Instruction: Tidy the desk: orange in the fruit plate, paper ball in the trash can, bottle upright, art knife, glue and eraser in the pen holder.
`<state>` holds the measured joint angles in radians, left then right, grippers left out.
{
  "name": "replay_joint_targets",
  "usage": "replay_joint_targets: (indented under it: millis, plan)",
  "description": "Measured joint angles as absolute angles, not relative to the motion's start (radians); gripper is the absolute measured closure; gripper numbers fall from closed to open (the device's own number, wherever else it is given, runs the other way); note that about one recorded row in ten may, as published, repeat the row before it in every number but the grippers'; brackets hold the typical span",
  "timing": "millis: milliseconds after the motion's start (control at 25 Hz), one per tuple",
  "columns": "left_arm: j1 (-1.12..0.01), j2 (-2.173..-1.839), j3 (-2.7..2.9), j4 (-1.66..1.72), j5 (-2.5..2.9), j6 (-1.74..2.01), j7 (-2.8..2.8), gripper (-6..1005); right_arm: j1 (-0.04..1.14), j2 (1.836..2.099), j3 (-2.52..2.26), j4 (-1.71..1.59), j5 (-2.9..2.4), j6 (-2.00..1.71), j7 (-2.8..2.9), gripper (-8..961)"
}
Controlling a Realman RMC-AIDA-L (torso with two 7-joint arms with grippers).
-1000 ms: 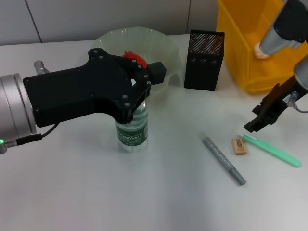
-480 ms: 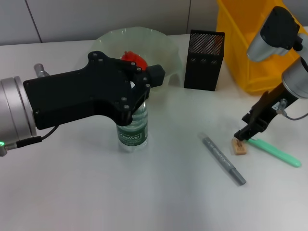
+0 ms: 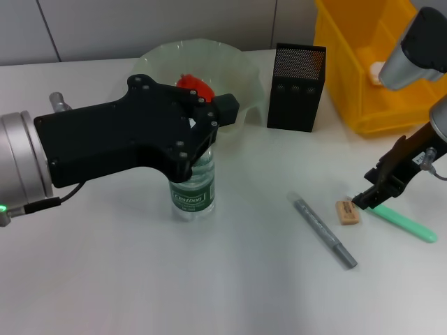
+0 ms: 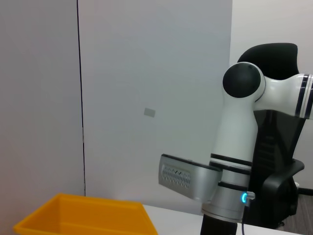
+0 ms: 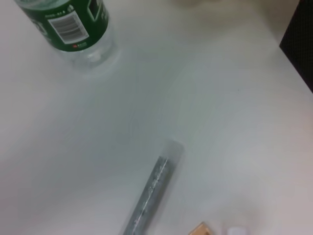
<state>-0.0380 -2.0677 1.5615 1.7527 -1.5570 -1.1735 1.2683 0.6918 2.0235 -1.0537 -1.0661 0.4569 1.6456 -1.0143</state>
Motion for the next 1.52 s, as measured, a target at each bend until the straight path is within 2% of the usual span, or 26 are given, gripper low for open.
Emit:
replay_joint_targets:
  millis: [920,1240,1520]
  plan:
    - [-0.038,-2.069,1.562,1.744,-1.557,-1.174,1.275,1000,0.672,2.013,-1.016,-1.024,0.446,1.616,-1.014,354]
    - [-0.038,-2.069,1.562,1.743,-1.557,-1.174,1.275,1000,0.681,2.015,-1.018,-0.981,0.44,1.592,-1.026,399]
    - [-0.037,-2.069,1.562,1.743,-1.557,-1.174,1.275,1000,0.683,2.014,-1.015,-0.98,0.44,1.573,-1.025,545]
